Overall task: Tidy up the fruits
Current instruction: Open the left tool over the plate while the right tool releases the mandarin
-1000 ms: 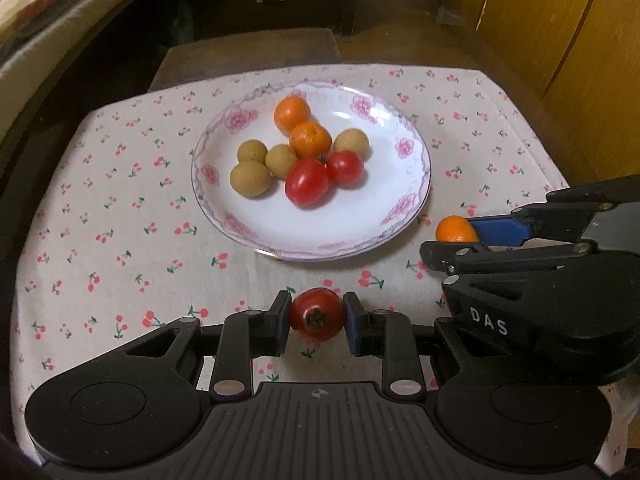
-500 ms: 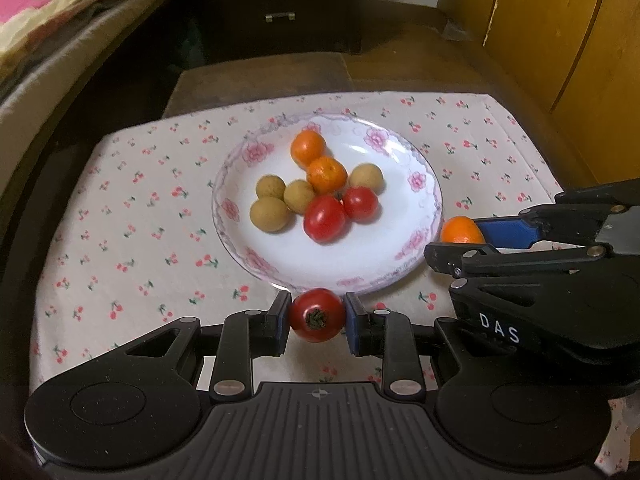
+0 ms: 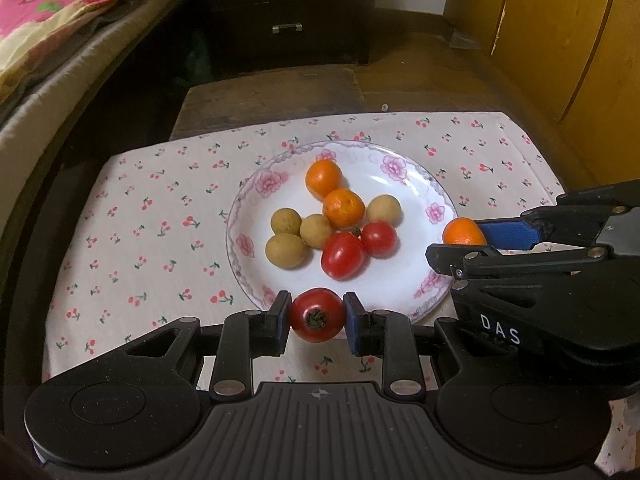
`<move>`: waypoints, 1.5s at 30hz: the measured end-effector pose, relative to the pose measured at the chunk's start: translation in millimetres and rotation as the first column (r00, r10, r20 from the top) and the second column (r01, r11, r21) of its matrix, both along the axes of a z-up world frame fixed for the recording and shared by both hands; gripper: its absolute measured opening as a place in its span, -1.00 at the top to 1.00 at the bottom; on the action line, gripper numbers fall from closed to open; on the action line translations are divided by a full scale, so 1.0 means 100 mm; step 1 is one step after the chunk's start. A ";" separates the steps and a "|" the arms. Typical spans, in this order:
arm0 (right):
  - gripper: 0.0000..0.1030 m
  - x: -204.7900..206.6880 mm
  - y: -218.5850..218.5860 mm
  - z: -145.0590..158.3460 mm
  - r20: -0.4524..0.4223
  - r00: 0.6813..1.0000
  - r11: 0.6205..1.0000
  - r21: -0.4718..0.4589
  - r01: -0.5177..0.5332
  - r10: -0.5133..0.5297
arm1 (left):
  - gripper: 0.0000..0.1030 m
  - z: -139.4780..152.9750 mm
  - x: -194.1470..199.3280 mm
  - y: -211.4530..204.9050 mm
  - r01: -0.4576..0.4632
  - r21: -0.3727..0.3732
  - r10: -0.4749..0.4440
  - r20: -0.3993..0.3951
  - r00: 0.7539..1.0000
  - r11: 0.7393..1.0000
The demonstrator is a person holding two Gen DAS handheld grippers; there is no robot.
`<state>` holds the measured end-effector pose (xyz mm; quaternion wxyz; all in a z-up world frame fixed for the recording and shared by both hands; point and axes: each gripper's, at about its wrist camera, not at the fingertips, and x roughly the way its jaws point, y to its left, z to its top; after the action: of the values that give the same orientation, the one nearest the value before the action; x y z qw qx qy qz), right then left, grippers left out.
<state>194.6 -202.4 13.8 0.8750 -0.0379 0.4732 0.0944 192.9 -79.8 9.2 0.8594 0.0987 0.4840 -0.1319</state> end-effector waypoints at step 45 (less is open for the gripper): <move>0.22 -0.07 -0.14 0.03 0.001 0.998 0.996 0.068 0.057 -0.058 | -0.26 0.04 0.03 0.15 -0.077 -0.044 0.079 0.028 0.996 0.996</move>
<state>187.5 -216.1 16.6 0.8789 0.0052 0.4692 0.0851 196.0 -65.3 13.4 0.8730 0.0630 0.4716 -0.1071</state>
